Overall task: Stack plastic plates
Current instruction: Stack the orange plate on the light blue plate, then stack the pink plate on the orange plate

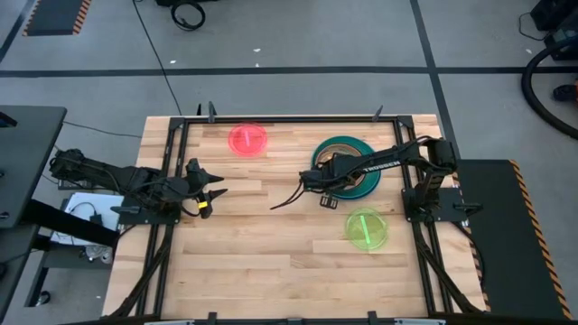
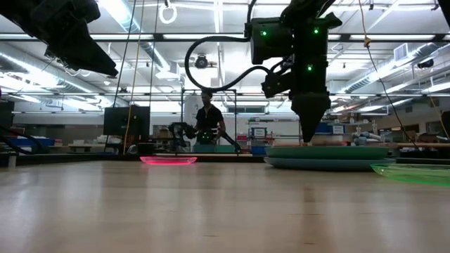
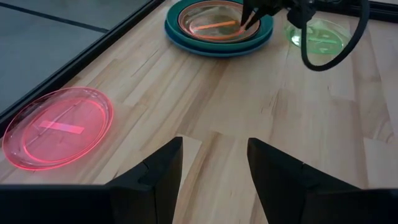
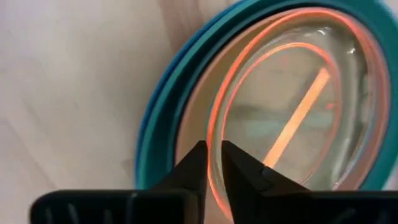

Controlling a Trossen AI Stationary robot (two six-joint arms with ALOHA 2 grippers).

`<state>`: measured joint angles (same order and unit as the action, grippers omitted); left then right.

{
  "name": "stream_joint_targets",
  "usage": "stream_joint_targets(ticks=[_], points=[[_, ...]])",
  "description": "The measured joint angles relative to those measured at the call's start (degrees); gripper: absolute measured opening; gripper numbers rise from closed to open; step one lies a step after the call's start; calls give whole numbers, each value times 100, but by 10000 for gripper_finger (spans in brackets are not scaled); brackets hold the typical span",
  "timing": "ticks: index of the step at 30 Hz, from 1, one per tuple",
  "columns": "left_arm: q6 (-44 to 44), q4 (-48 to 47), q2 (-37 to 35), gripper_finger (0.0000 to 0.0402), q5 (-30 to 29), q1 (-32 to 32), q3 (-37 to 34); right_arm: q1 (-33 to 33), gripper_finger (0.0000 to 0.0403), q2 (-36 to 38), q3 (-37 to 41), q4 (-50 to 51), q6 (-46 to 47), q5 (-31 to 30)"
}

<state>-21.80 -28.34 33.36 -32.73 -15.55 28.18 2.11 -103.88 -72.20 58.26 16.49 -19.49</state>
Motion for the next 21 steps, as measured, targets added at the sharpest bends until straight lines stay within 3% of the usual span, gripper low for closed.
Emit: stream_joint_targets(ticks=[9, 17, 21], points=[[0, 0, 2, 188, 2, 0, 0, 2, 106, 0, 0, 527, 169, 180], [4, 6, 2, 188, 0, 0, 0, -47, 102, 2, -339, 1410, 492, 311], [6, 13, 0, 188, 1, 0, 0, -158, 98, 4, -513, 1191, 296, 418]])
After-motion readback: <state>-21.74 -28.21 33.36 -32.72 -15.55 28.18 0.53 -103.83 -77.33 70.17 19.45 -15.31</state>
